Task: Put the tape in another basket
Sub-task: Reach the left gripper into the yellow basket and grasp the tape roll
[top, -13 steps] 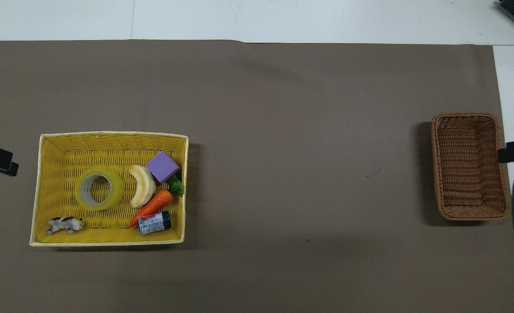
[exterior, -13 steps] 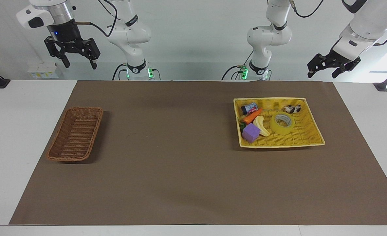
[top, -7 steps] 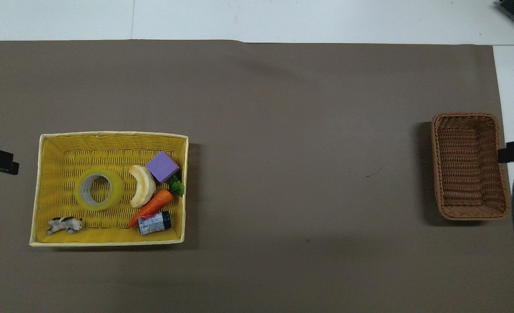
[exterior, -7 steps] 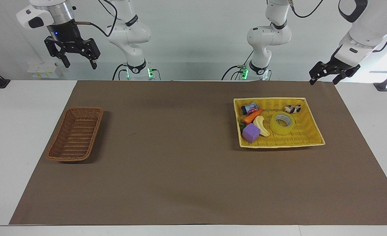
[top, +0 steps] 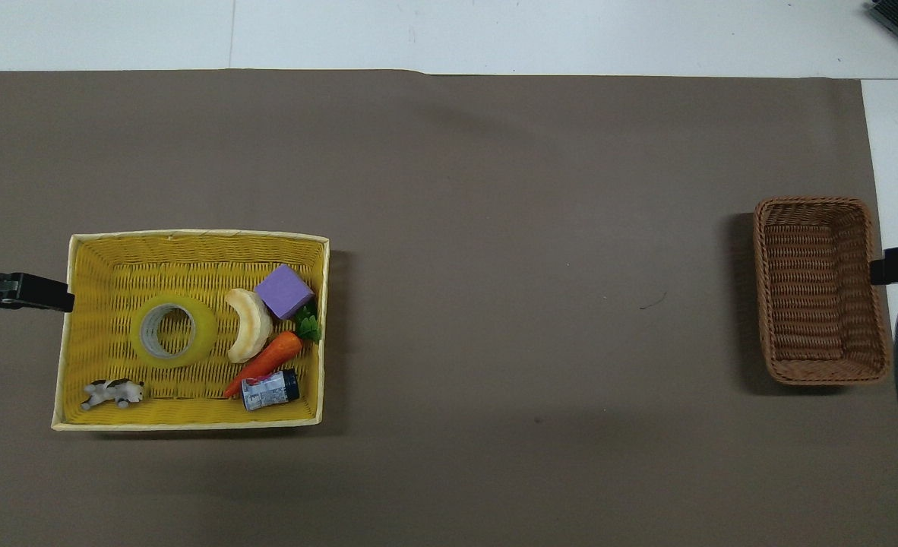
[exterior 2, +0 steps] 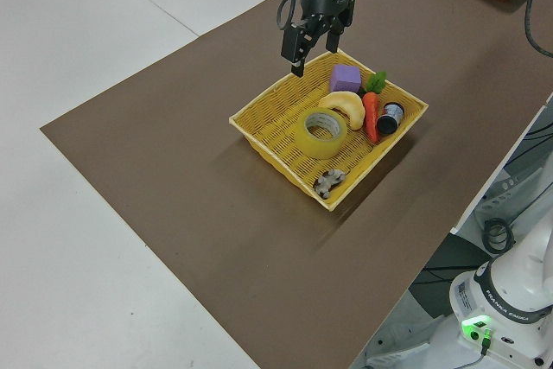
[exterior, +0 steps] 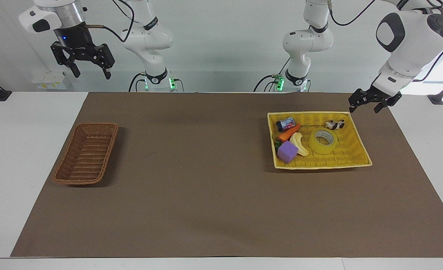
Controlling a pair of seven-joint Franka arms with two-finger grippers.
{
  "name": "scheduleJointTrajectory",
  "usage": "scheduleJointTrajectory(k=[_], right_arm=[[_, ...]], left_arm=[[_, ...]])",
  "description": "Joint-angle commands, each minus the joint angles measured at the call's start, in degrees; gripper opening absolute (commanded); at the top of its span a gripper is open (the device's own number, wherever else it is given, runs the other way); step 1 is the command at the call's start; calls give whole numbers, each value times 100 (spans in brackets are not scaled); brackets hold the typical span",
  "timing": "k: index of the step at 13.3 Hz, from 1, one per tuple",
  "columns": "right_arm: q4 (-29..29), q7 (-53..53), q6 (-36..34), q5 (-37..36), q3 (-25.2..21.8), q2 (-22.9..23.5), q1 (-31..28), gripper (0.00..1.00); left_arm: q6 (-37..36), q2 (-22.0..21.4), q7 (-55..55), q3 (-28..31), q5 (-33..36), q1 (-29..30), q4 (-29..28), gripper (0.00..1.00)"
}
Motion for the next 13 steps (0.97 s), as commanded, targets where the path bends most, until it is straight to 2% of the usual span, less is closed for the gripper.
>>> scheduleJointTrajectory(k=[1, 4, 6, 9, 13], right_arm=[[53, -137, -79, 104, 10, 8, -51, 100], [53, -137, -79, 104, 10, 8, -51, 100], [53, -137, -79, 95, 1, 8, -51, 100], [61, -137, -79, 104, 1, 8, -51, 100], [61, -137, -79, 95, 1, 8, -51, 100]], left_arm=[[623, -128, 336, -9, -242, 75, -653, 100], [1090, -40, 459, -9, -356, 67, -1128, 100], [1335, 91, 468, -9, -391, 67, -1365, 95], [2099, 250, 468, -9, -391, 31, -1857, 93], [2522, 733, 451, -18, -391, 23, -1911, 80]])
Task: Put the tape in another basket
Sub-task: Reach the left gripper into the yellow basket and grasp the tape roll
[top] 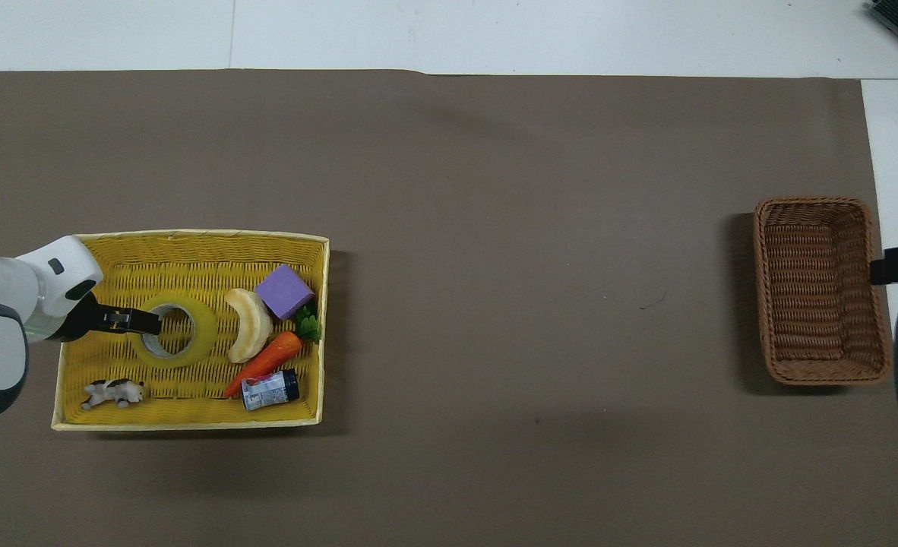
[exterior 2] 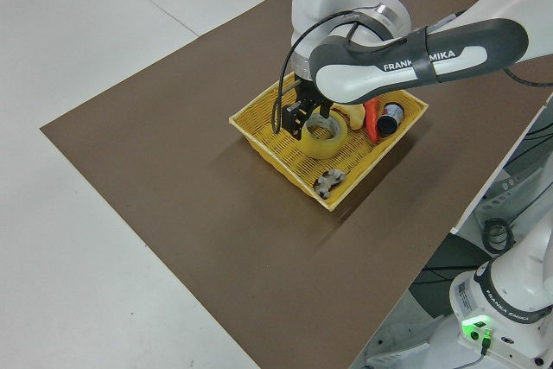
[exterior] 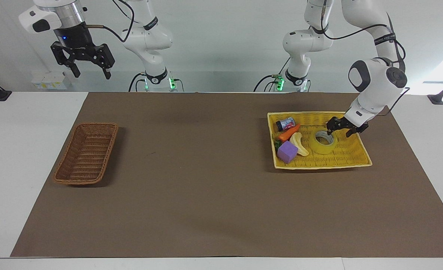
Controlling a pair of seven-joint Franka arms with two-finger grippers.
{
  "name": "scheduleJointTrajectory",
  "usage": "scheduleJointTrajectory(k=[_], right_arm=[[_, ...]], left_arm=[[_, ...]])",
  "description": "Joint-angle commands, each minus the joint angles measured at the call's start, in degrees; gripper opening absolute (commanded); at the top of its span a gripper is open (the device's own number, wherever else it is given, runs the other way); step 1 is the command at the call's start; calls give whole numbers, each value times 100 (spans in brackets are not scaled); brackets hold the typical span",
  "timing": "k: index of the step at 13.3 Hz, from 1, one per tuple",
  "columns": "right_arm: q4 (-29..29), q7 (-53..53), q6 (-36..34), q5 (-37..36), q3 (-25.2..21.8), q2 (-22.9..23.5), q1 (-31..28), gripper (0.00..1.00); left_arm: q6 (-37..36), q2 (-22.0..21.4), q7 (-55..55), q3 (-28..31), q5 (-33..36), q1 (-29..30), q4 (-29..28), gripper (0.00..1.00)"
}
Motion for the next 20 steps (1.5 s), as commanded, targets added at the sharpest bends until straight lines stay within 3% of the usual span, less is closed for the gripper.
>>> scheduleJointTrajectory(k=[1, 2, 3, 4, 5, 8, 13, 15, 20], right_arm=[[61, -137, -79, 95, 10, 8, -51, 100], [53, -137, -87, 95, 1, 8, -51, 100], [52, -137, -79, 104, 1, 8, -51, 100], [61, -137, -79, 104, 10, 8, -51, 100], [53, -137, -79, 104, 10, 8, -51, 100], [53, -137, -79, 104, 1, 8, -51, 100], [52, -137, -88, 95, 1, 8, -51, 100], [52, -137, -88, 104, 1, 8, -51, 100], [52, -137, -96, 104, 1, -1, -51, 100]], left_arm=[[345, 268, 74, -13, -80, 3, -61, 76], [433, 330, 65, -13, -80, -6, -122, 64], [521, 304, 39, -4, -80, -6, -227, 42], [548, 260, 38, -13, -80, -15, -333, 12], [540, 260, 38, -13, -80, 3, -334, 0], [216, 277, 74, -13, -89, 47, 103, 0], [-1533, 278, -5, -13, -176, -6, 1651, 0], [-1858, 269, -477, -83, -772, -32, 1941, 0], [-1983, 225, -2024, -662, -1256, -226, 2180, 0]])
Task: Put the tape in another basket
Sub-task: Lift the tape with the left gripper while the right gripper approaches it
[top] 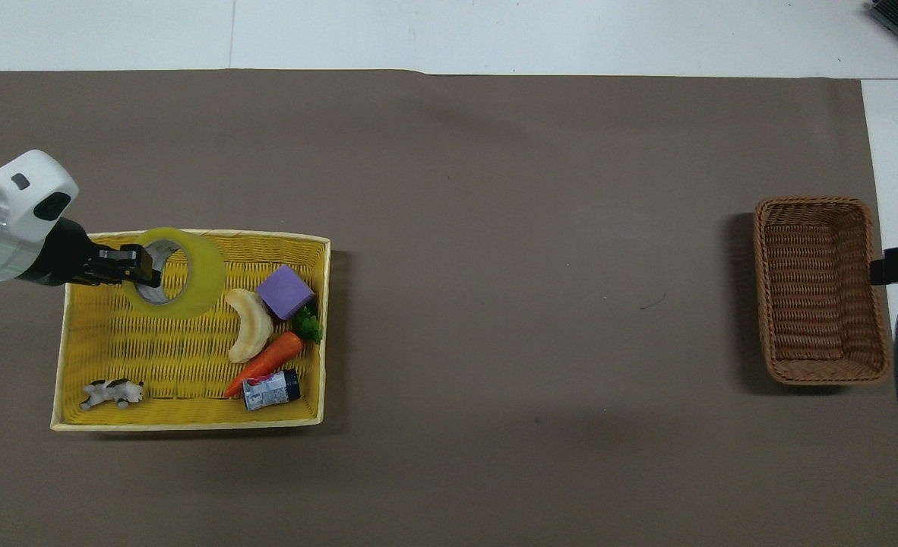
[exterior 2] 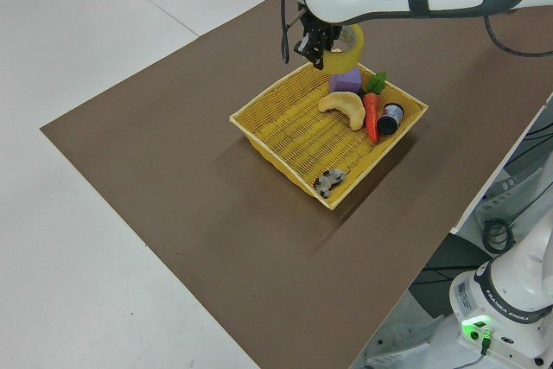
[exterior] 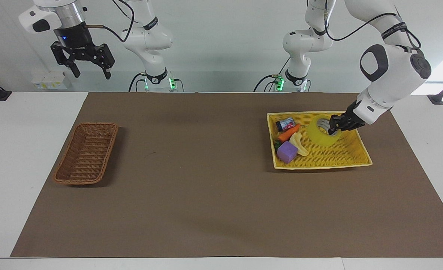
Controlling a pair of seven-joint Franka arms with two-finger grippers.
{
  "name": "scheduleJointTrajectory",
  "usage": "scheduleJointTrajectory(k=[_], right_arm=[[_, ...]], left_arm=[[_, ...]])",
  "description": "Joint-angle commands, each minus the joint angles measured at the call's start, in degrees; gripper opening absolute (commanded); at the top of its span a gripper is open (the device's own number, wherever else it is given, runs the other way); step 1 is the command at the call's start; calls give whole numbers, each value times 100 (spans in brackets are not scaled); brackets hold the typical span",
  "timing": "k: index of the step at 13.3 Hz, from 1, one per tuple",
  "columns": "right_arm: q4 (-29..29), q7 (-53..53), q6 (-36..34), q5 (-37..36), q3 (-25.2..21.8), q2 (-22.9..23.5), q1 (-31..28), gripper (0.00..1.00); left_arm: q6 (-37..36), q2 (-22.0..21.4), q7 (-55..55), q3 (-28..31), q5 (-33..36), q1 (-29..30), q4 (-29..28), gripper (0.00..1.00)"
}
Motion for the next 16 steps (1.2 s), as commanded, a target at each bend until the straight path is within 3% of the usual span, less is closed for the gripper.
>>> scheduleJointTrajectory(k=[1, 7, 9, 11, 14, 16], right_arm=[[52, -137, -87, 104, 1, -1, -51, 100], [-88, -208, -35, 104, 89, -80, 80, 100], [-437, -216, 26, 121, 116, -246, 142, 100], [-729, -172, 438, 594, 124, -247, 308, 100], [-1114, -137, 806, 832, 133, -54, 712, 100], [-1423, -146, 1064, 1490, 133, -80, 863, 100]], left_arm=[[-104, -34, -855, -262, -370, -179, 126, 0], [54, -42, -2132, -448, -1134, -996, 135, 0], [99, -60, -2141, -457, -1529, -1216, 135, 0], [151, -86, -2228, -510, -1767, -1471, 126, 0], [869, -130, -2867, -572, -1970, -2076, 82, 0], [1424, -130, -3265, -580, -1988, -2516, 65, 0]])
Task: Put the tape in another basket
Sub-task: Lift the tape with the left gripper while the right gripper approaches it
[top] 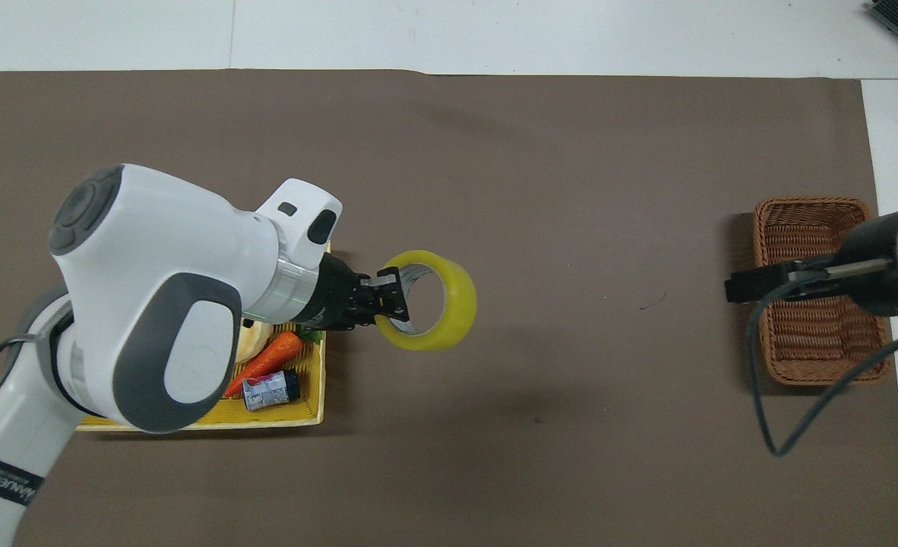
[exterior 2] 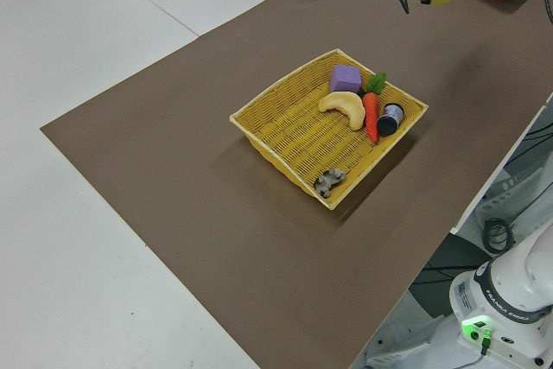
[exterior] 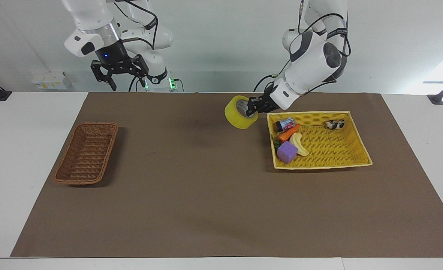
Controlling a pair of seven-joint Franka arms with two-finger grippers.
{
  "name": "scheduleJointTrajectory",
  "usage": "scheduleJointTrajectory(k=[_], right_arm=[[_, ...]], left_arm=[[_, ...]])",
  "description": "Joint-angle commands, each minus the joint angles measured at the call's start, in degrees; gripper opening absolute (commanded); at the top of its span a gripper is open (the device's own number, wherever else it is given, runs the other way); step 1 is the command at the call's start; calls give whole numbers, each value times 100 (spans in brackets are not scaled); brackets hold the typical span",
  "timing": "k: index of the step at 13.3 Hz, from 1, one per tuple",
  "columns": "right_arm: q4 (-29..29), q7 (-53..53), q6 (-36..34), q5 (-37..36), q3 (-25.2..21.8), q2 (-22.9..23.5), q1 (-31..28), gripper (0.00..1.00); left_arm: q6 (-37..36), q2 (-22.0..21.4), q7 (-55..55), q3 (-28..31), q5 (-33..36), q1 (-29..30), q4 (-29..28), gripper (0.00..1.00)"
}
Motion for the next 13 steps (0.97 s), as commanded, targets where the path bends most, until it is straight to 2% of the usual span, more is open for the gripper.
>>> scheduleJointTrajectory(k=[1, 4, 8, 11, 13], right_arm=[[-590, -91, 261, 692, -17, -130, 99, 100], [-1091, -432, 174, 1605, -25, -226, -23, 100], [-1127, -592, -257, 2845, -43, -78, -489, 100], [-1241, -706, -205, 3364, -43, 10, -438, 100], [-1268, -1135, -187, 3366, -52, 116, -498, 100]], left_arm=[[617, -95, -570, 65, -186, -590, -17, 0], [1198, -34, -949, 74, -239, -1082, 1, 0], [1374, 45, -950, 66, -239, -1417, -25, 0], [1575, 125, -1011, 66, -230, -1698, 1, 0], [1856, 133, -1150, 66, -230, -1892, 36, 0]])
